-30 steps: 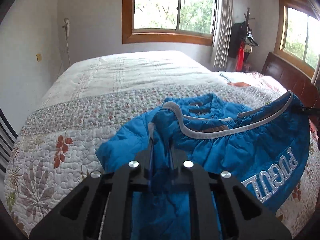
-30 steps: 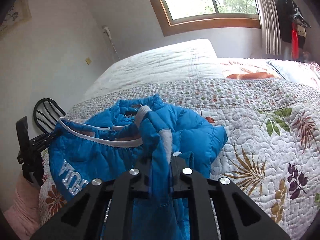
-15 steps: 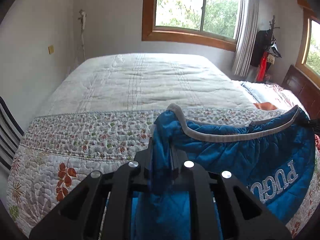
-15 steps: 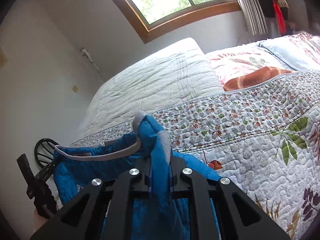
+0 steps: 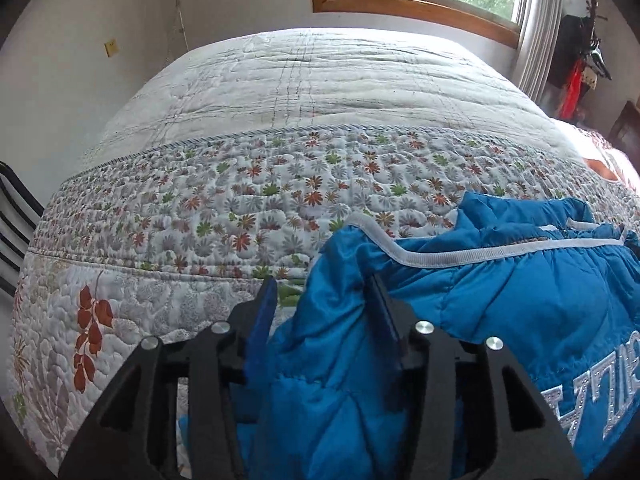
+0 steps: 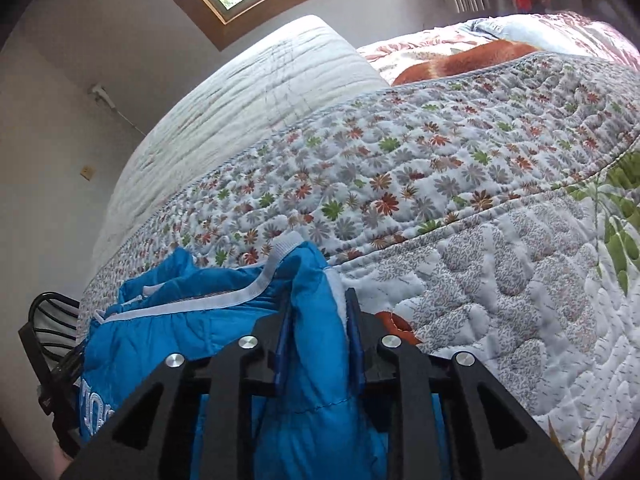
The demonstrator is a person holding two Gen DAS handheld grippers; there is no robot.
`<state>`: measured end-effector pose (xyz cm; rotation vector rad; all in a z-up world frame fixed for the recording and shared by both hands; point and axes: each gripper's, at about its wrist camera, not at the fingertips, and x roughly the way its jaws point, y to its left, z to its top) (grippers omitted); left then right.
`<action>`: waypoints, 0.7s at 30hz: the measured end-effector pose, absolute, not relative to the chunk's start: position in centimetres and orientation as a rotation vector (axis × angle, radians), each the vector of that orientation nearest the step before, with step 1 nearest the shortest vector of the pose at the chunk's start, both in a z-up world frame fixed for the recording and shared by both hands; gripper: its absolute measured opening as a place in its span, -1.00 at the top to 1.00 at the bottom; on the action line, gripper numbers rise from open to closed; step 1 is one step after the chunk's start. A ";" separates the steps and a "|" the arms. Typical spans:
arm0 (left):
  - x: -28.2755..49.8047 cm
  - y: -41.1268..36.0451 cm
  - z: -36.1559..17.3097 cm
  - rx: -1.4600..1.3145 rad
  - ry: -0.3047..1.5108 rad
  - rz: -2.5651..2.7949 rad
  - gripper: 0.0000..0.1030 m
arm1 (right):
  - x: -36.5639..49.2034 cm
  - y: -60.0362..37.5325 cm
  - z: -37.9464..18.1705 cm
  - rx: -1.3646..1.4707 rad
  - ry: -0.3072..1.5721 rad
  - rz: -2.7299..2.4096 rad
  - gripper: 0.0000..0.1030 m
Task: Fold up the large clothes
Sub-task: 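Carry the held hem over the collar with both grippers and lower it, then open both grippers and release the folded jacket onto the quilt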
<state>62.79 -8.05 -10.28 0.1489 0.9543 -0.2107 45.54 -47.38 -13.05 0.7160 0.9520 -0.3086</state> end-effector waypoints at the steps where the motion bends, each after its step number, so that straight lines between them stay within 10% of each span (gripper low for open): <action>1: 62.6 -7.4 -9.5 0.115 0.959 -0.200 0.05 | 44.7 -47.4 -11.7 0.709 0.921 -0.335 0.35; 9: 52.1 -7.2 -0.1 0.007 0.786 -0.276 -0.09 | 39.0 -38.4 -3.1 0.561 0.869 -0.116 0.33; 21: 45.4 -13.4 -9.3 0.170 0.889 -0.405 -0.26 | 38.7 -26.8 -7.8 0.320 0.981 0.000 0.42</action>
